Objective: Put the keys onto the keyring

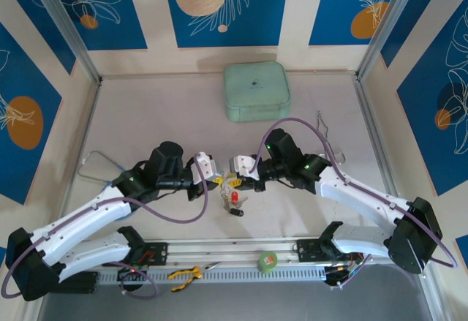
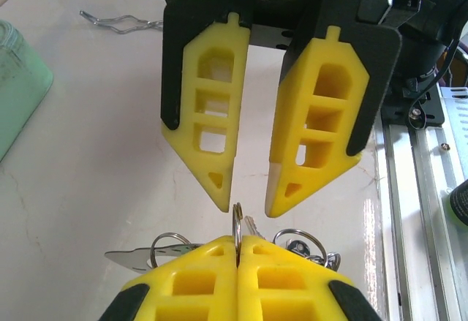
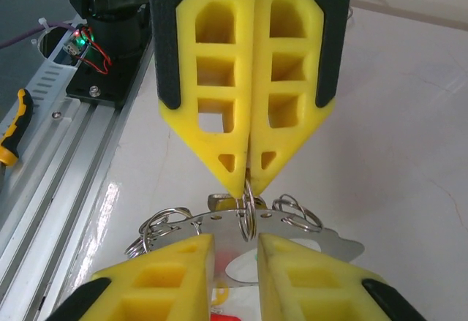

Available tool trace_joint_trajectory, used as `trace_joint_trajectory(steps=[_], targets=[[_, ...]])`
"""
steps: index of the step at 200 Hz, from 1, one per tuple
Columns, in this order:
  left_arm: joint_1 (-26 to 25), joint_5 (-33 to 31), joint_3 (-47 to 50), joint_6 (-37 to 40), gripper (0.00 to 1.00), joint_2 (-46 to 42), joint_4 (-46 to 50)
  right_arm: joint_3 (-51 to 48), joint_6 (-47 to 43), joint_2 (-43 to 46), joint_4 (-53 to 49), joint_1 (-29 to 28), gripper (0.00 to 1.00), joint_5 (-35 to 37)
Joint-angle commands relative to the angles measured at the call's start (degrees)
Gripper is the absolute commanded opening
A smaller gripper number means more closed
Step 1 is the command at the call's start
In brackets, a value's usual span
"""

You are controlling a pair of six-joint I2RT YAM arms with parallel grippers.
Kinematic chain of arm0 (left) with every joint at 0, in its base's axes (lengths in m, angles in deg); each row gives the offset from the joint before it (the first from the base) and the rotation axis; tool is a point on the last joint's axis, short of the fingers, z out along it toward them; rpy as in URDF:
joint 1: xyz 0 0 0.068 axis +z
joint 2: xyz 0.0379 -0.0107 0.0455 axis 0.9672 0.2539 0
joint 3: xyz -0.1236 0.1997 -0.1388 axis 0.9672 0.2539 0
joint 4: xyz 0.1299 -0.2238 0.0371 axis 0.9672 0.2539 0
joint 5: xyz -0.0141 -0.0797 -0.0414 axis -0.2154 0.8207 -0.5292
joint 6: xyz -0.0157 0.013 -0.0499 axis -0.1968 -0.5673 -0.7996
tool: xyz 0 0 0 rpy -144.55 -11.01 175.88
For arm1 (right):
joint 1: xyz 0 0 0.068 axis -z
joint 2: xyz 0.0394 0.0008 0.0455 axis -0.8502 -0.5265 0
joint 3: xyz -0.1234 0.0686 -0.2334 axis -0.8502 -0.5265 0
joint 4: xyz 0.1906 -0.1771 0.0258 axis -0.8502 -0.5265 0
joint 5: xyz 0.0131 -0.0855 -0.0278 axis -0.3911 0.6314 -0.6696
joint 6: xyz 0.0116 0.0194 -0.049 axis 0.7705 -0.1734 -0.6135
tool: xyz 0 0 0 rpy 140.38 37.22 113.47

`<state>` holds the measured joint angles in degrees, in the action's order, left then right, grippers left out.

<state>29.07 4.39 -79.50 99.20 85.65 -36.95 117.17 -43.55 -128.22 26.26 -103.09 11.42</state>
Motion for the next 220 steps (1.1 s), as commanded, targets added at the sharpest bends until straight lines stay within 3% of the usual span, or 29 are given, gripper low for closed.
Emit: trace_joint_trajectory(steps=[1,123,158,198,220], targets=[[-0.44,0.45,0.29,-0.64,0.00,-1.14,-2.85,-0.36,1.14,0.10,1.34,0.29,0.19,-1.89],[-0.44,2.37,0.99,0.38,0.00,-1.18,-4.48,1.44,1.10,-2.74,1.44,-0.05,0.18,-1.11],[-0.41,2.35,1.17,0.70,0.00,-1.02,-4.56,1.75,0.82,-2.93,1.48,-0.08,0.00,-2.48],[-0.40,1.01,1.24,0.84,0.00,-0.25,-4.68,1.99,0.46,-2.91,1.32,-0.05,0.00,-3.93],[-0.44,0.95,1.17,0.83,0.07,0.33,-4.65,2.17,0.51,-3.01,1.30,-0.23,0.00,-4.39]])
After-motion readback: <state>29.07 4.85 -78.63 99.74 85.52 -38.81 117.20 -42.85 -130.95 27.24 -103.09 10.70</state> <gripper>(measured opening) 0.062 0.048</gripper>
